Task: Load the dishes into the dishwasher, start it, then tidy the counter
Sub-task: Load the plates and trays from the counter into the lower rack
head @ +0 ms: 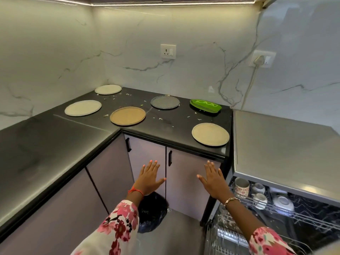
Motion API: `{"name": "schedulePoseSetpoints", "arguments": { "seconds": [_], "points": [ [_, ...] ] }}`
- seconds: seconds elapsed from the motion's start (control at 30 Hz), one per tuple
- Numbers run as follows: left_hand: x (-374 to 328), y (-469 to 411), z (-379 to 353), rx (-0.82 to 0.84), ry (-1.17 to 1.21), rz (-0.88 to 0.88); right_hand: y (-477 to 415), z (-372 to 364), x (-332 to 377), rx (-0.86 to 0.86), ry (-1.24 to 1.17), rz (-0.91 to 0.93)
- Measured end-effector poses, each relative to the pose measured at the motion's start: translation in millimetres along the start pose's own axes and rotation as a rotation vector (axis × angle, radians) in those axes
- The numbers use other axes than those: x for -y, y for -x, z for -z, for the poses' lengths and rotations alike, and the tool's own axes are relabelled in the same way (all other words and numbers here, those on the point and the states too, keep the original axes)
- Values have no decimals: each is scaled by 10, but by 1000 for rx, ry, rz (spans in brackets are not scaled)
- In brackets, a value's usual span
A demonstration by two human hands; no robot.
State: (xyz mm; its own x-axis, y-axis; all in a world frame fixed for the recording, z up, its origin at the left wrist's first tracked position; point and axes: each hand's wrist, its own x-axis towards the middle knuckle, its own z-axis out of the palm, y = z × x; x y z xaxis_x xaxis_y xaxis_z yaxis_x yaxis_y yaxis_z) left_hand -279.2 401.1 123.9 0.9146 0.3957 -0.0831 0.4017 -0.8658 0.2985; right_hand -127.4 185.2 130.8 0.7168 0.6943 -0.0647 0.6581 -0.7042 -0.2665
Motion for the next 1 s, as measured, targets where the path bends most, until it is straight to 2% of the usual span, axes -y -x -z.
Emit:
{"name": "schedulePoseSetpoints", "arguments": {
  "seconds": [0.23, 0.4, 0.53, 0.7, 0.83, 1.0],
  "points": [
    [31, -1291, -49, -10, 16, -62, -1149, 146, -428, -107, -88, -99],
    [-66, -2167, 4, -9, 30, -86, -1868, 290, -733, -84, -68, -166],
    [-127, -2683, 63, 37, 6, -115, -2299, 438, -898, -64, -38, -297],
    [-110, -3066, 20, 86, -38, -145, -2642, 523, -1060, -62, -59, -454],
    [-8, -3120, -76, -14, -63, -201, -2808, 620, -1133, -35, -105, -605],
    [21, -3113, -92, -36, -52, -215, -2880, 630, -1268, -32, -448, -760]
  ]
}}
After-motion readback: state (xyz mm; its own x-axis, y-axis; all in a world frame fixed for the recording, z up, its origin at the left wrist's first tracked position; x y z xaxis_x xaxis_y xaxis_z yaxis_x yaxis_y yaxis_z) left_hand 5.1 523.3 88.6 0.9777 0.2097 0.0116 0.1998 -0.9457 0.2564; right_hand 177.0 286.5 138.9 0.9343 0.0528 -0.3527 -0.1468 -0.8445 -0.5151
